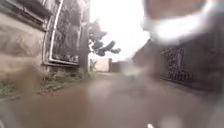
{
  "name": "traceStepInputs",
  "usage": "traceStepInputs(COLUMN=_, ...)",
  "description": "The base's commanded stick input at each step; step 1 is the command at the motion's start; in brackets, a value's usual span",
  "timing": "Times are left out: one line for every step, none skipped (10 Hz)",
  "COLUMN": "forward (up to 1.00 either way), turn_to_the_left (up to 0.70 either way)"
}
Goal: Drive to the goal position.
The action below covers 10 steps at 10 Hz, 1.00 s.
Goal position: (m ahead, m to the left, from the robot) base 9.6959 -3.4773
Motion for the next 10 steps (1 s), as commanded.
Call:
traceStepInputs(forward=0.5, turn_to_the_left=0.02)
traceStepInputs(forward=0.5, turn_to_the_left=0.02)
traceStepInputs(forward=0.5, turn_to_the_left=0.02)
traceStepInputs(forward=0.5, turn_to_the_left=0.02)
traceStepInputs(forward=0.5, turn_to_the_left=0.02)
traceStepInputs(forward=0.5, turn_to_the_left=0.02)
traceStepInputs(forward=0.5, turn_to_the_left=0.02)
traceStepInputs(forward=0.5, turn_to_the_left=0.02)
traceStepInputs(forward=0.5, turn_to_the_left=0.02)
traceStepInputs(forward=0.5, turn_to_the_left=0.02)
